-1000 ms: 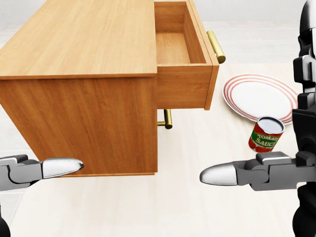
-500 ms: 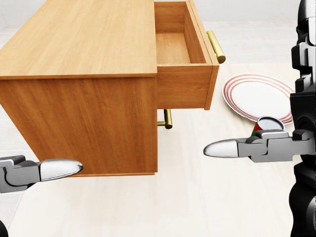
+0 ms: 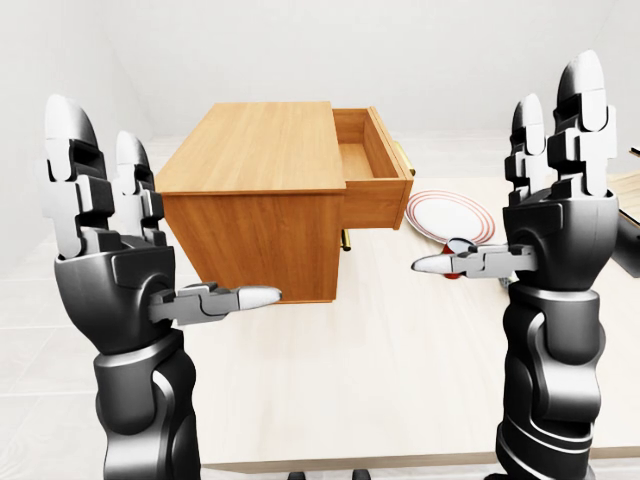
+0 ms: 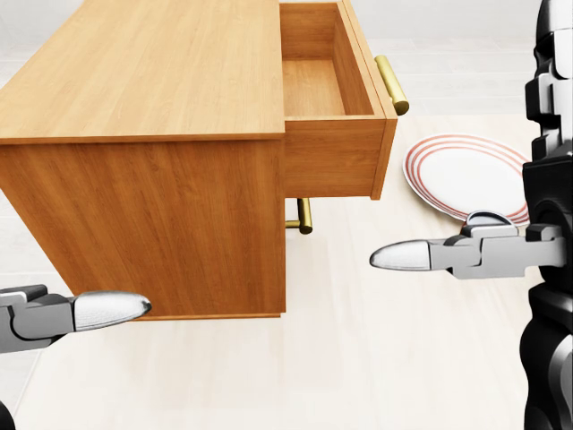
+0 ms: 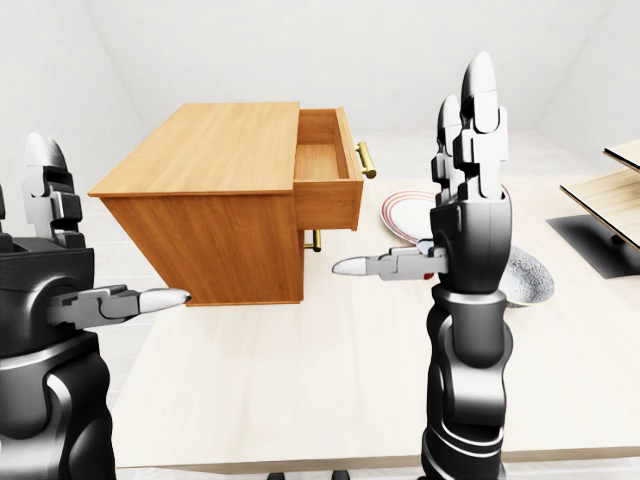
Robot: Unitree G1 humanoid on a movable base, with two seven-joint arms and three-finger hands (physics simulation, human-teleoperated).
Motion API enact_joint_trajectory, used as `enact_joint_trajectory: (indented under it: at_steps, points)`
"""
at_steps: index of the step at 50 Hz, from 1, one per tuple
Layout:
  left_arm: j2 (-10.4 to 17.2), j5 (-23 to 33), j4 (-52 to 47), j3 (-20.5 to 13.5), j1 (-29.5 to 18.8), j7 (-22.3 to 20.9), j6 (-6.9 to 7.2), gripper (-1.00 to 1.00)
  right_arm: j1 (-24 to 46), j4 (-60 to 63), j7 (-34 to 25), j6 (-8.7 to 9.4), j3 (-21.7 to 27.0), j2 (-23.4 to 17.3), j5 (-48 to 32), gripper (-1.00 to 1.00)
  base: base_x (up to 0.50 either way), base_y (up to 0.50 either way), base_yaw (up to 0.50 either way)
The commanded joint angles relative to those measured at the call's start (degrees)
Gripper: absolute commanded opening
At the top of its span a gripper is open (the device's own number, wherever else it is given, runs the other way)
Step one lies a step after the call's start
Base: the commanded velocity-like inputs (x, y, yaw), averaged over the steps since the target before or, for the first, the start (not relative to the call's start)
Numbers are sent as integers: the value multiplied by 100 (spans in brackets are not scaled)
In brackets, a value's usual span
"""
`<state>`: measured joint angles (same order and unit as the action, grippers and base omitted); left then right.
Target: Close the top drawer of the cabinet.
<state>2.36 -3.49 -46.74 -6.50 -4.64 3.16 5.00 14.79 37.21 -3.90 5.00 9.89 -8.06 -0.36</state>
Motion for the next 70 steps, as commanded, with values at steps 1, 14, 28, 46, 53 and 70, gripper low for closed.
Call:
enact_joint_trajectory:
  at_steps: [1,14,28,46,53,70]
  points:
    - [-3,-1,6,-3,3,-3,0,100,23,-31,21,0,-10,-11,-14,100,0,0,0]
    - [-47,37,60,-2,139,18,0,100,666,-1153,94,0,-65,-209,-102,100,0,0,0]
    - [-35,-83,96,-93,126,51,0,100,806,-2122,342,0,100,-190,276,100,0,0,0]
    - [-32,-58,41,-59,194,54,0,100,1082,-3644,409,0,-44,-223,468,100,0,0,0]
    - [-41,-76,26,-53,213,31,0,100,1121,-3907,480,0,-65,-227,482,100,0,0,0]
    - [-46,-53,35,-39,231,15,0,100,1189,-4356,463,0,-195,-193,401,100,0,0,0]
